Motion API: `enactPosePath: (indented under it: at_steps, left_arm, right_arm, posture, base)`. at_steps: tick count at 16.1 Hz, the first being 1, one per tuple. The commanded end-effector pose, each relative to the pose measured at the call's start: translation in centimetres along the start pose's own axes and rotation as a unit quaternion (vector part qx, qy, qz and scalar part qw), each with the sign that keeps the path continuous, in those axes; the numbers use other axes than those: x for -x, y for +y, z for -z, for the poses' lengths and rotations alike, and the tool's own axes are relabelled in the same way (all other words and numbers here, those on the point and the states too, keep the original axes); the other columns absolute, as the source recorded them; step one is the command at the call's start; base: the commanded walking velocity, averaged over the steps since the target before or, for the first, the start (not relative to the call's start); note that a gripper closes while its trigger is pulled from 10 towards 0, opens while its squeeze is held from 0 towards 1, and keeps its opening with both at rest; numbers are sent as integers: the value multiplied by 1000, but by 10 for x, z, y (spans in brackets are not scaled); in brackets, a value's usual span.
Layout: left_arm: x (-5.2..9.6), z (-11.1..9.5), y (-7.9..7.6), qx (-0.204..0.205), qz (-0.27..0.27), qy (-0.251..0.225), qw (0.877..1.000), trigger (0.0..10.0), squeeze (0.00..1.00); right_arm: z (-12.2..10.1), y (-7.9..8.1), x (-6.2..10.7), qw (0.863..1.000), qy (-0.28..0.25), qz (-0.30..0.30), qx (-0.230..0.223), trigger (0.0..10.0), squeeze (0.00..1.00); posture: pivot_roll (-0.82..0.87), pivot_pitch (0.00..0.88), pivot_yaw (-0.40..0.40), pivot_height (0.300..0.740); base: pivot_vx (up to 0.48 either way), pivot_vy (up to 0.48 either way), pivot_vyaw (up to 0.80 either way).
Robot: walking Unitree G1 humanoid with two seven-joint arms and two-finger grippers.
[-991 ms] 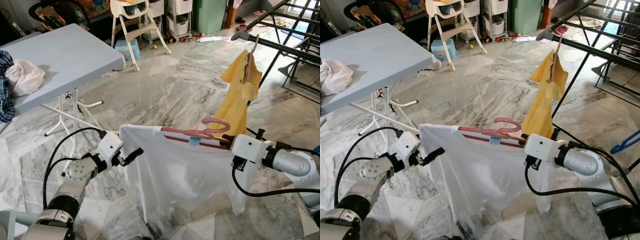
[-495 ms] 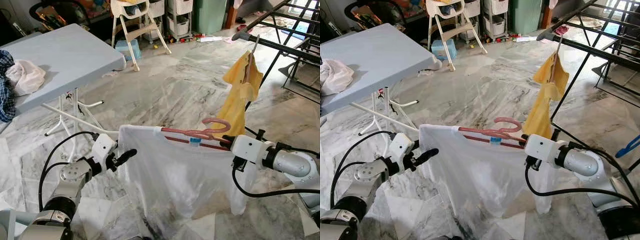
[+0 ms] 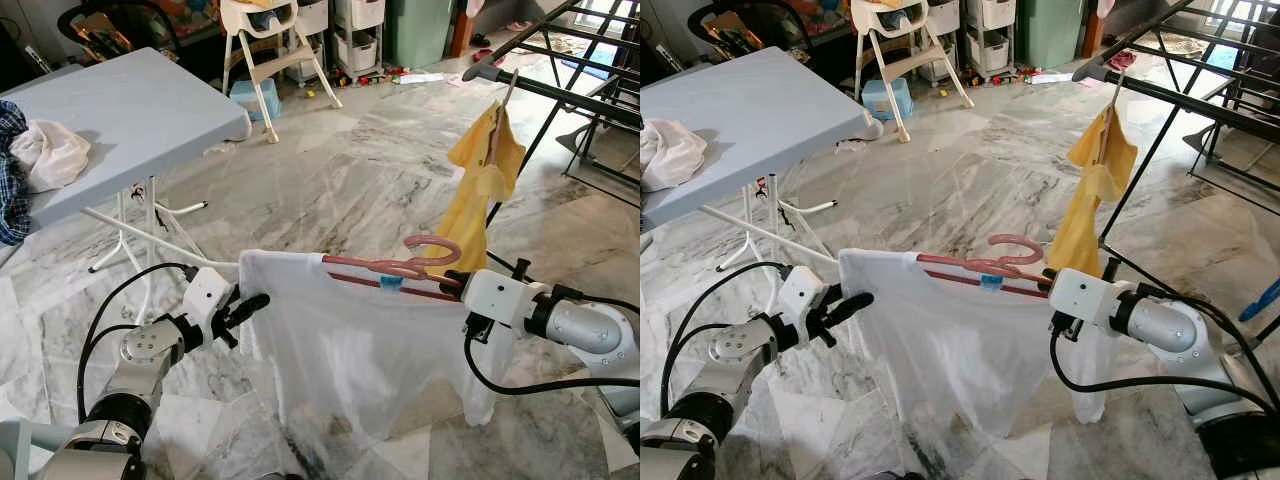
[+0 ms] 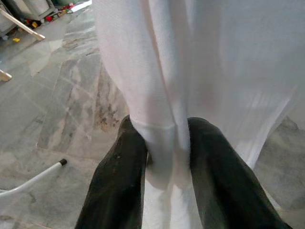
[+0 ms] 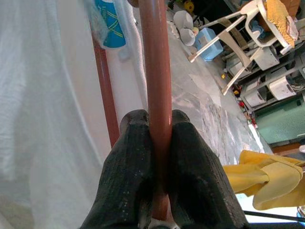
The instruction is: Hang hanger
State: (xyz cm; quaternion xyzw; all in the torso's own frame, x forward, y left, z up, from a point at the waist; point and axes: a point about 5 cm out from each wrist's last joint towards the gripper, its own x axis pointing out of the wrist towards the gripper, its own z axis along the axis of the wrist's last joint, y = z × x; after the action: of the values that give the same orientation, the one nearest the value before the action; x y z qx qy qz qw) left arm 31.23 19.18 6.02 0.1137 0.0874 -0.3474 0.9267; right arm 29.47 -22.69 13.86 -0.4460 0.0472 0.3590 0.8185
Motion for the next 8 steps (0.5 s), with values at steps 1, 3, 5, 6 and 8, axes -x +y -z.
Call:
enactPosePath:
  at_steps: [1,3,5,6,8]
  left_arm:
    - [6,4,4,5,-10,10,1000,0,0]
    - [6,4,4,5,-10,10,1000,0,0]
    - [10,-4,24,21,-98,-11,995,0,0]
    - [17,-13,44,45,-196,-36,979,0,0]
    - [18,-14,48,49,-217,-42,974,0,0]
  right_arm:
    - [-12,-10,3,999,-30,24,4,0,0]
    - [-12,-10,3,999,-30,24,4,0,0]
    - [-12,-9,2,999,-33,22,3,0,0]
    - [-12,-6,1,999,-38,19,1,0,0]
    - [-12,-5,0,999,-40,17,0,0,0]
  posture:
    - [-229,54,138,740]
    - [-229,54,138,740]
    - [-228,44,133,740]
    - [-227,44,133,740]
    - [-227,44,133,740]
  base:
    - [0,0,0]
    - [0,0,0]
    - [0,0,0]
    - [0,0,0]
    - [0,0,0]
